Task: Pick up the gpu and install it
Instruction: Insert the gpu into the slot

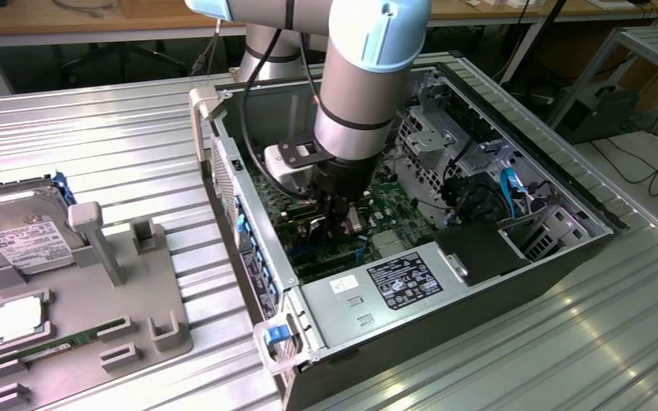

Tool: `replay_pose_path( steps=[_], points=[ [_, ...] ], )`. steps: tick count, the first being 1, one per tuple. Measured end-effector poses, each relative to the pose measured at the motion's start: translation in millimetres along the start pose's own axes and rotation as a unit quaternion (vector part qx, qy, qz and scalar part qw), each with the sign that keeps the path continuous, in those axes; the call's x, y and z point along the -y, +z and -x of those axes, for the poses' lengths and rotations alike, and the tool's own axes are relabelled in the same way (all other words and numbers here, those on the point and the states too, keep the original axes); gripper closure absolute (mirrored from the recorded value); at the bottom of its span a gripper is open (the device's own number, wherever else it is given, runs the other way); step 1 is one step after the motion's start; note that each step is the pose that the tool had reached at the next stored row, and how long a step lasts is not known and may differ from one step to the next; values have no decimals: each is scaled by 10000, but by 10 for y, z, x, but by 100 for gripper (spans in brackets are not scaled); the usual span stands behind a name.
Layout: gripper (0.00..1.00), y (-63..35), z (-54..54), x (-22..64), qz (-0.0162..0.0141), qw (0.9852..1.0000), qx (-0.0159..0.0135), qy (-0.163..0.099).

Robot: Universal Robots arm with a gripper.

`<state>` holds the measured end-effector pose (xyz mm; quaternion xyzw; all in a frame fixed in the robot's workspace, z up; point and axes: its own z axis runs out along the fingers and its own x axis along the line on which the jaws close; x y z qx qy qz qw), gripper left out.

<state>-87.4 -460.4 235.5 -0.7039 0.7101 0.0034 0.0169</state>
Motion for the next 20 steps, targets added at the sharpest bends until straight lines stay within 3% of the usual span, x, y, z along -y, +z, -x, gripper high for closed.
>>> replay_pose_path(
  steps=[20],
  points=[
    [72, 50, -2, -14, -10, 10000, 0, -2]
  ],
)
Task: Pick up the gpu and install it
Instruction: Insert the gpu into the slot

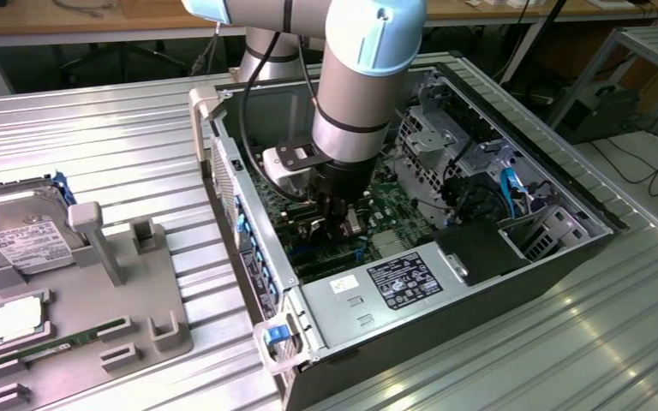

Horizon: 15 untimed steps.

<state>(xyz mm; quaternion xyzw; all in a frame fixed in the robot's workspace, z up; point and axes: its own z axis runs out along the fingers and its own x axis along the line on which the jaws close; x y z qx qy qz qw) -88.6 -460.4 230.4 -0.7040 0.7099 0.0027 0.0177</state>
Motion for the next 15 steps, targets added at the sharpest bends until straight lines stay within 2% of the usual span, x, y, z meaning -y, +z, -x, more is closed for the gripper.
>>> replay_pose_path(
  steps=[12, 13, 15],
  points=[
    [72, 0, 0, -1, -1, 10000, 1, 0],
    [72, 6, 3, -1, -6, 10000, 12, 1],
    [71, -2, 4, -1, -5, 10000, 6, 1]
  ],
)
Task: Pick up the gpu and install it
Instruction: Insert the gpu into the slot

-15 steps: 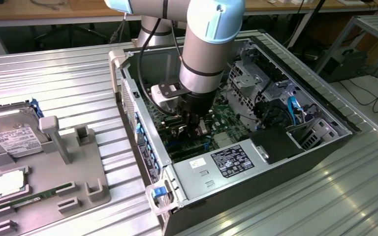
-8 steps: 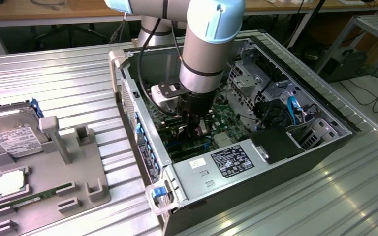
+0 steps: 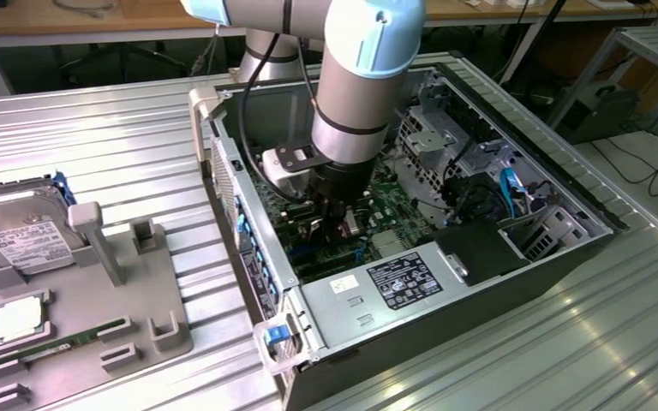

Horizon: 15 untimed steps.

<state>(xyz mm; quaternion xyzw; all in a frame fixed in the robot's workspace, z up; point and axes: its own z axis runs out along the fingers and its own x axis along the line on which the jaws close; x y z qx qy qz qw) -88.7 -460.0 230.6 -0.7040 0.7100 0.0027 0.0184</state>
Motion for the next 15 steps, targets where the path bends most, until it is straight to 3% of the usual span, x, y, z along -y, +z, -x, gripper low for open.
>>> replay_pose_path(
  steps=[1, 6, 15],
  points=[
    [64, -13, 0, 0, 4, 10000, -8, -1],
    [64, -113, 13, 2, -17, 10000, -6, -1],
    [64, -432, 64, 9, -94, 10000, -8, -3]
  ],
)
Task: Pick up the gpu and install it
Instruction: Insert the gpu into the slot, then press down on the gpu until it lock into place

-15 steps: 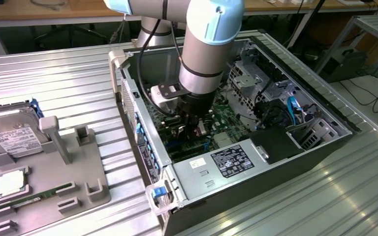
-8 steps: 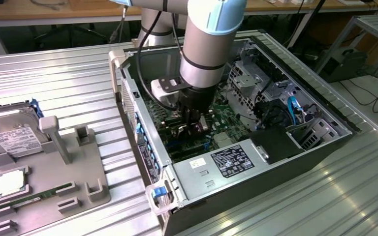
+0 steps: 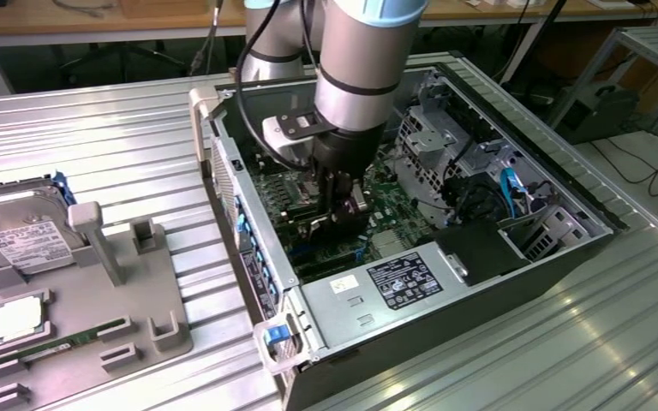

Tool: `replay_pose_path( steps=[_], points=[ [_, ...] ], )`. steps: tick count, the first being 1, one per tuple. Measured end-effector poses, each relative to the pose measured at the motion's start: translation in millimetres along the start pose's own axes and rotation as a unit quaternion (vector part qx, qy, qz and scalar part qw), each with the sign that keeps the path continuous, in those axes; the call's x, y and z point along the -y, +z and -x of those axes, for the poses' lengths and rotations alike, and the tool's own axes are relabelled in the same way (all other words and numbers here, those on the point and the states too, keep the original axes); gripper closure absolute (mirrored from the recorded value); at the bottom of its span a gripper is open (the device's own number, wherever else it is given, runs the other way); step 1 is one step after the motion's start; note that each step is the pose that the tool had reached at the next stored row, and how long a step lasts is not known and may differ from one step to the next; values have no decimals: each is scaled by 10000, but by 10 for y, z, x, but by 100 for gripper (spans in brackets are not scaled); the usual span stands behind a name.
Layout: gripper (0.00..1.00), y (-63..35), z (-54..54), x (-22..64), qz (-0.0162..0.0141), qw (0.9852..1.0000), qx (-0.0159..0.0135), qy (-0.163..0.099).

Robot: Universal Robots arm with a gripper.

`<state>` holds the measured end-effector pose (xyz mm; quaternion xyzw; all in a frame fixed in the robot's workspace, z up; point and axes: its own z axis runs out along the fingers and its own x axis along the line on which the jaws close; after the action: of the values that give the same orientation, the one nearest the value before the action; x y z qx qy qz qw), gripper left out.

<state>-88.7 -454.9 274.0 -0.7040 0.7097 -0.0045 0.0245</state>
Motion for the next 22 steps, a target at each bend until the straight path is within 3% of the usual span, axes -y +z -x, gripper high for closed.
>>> replay_pose_path(
  steps=[2, 6, 8, 12, 20, 21, 22],
  points=[
    [64, -43, 7, 2, -16, 10000, -4, -1],
    [66, -46, 8, 2, -18, 10000, -9, -1],
    [79, -46, 8, 2, -18, 10000, -10, -1],
    [89, -46, 8, 2, -18, 10000, -10, -1],
    [89, -46, 8, 2, -18, 10000, -9, -1],
    [89, -48, 8, -13, -17, 10000, -10, -1],
    [89, -50, 6, -93, -18, 10000, -7, -2]
  ],
)
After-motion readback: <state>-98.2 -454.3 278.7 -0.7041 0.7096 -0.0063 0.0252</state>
